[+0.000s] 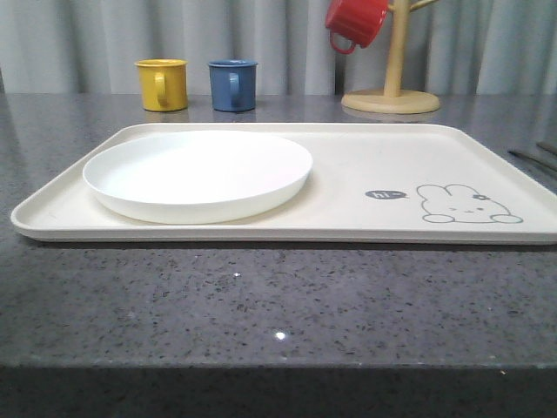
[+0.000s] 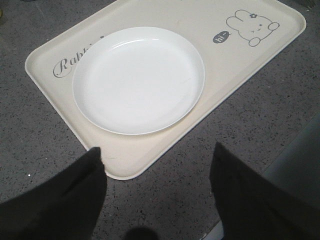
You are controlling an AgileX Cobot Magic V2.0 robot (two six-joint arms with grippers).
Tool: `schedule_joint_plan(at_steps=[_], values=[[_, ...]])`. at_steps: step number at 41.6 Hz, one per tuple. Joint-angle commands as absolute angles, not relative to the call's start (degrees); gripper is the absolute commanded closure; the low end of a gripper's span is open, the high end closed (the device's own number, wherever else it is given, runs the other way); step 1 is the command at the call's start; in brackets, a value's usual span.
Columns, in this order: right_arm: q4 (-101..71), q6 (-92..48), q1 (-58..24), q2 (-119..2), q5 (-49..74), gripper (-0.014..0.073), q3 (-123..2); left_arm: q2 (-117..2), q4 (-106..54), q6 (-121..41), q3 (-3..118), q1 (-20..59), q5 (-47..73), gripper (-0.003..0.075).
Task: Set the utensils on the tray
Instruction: 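Release the plate and raise the left gripper away, then grasp the silver fork with the right gripper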
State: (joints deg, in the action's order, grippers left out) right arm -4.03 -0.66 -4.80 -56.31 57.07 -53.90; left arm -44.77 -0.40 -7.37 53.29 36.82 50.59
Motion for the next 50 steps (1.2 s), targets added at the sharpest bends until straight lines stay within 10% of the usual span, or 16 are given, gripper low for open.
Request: schedule_joint_plan(at_steps=[1, 35, 50], values=[[-3.18, -0.99, -4.69, -61.39, 55.32, 0.0157, -57.8, -44.52, -0.63, -6.83, 54.75, 37.26, 46.45, 0.0281], [-1.87, 2.72, -4.69, -90.87, 53.87, 0.0279, -71.37, -44.52, -0.63, -6.83, 54.75, 37.26, 46.45, 0.0281], [-1.87, 2.78, -4.69, -91.48, 55.28, 0.0499, -71.36, -44.52, -0.63, -6.83, 54.75, 37.26, 46.45, 0.0281]])
